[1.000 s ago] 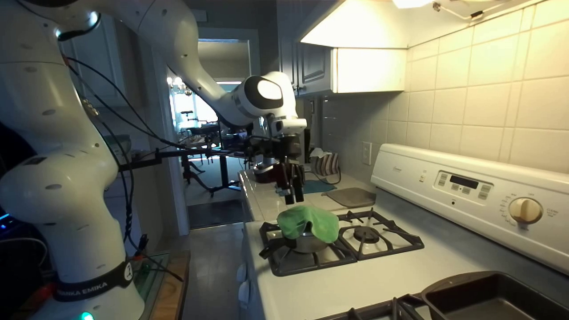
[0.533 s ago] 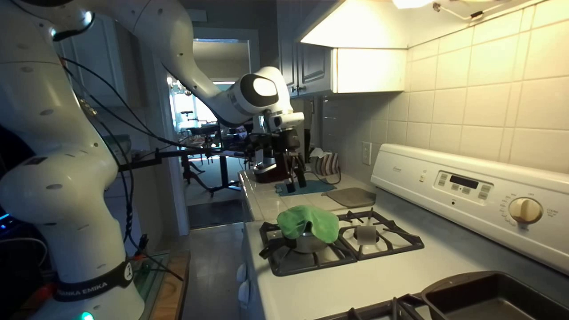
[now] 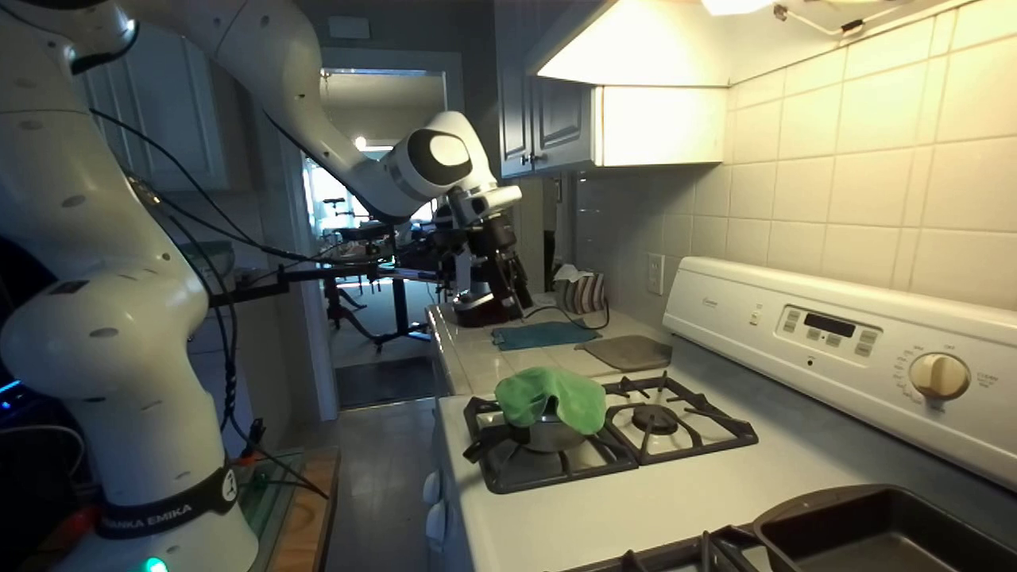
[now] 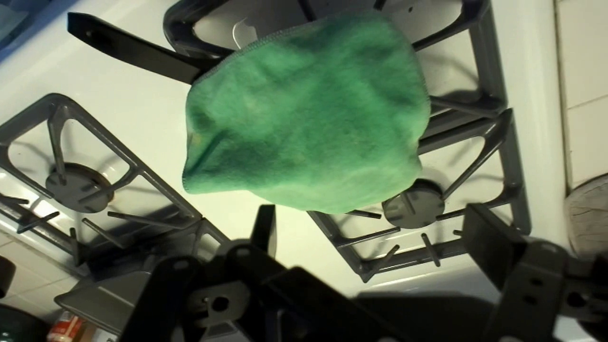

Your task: Put the green cloth on top of the pot

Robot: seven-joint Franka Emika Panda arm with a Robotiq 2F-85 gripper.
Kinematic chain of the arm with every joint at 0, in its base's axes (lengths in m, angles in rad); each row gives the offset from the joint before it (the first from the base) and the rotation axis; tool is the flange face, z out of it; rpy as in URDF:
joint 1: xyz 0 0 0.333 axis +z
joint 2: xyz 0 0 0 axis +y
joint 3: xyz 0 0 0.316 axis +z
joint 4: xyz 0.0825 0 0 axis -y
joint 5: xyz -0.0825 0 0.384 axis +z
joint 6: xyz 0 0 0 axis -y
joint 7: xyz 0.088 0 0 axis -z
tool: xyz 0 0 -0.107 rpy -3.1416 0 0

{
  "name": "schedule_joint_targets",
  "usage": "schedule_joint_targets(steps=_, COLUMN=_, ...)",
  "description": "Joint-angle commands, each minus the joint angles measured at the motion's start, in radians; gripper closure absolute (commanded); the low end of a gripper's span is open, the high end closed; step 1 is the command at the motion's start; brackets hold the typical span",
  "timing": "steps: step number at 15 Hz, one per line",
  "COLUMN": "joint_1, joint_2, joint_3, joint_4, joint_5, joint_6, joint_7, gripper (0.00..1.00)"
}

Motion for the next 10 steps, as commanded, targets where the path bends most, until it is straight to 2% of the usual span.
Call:
schedule_joint_targets(steps=1, joint_1=0.024, joint_2=-0.069, joint_3=0.042, joint_4=-0.035, joint_5=0.032, joint_6=-0.035, joint_7=-0.054, gripper=0.0)
schedule_joint_targets(steps=10, joint_1=0.06, joint_2=-0.147, joint_3=0.14, joint_4=-0.019, joint_5=0.029, joint_6=-0.21, joint_7=-0.019, gripper=0.0)
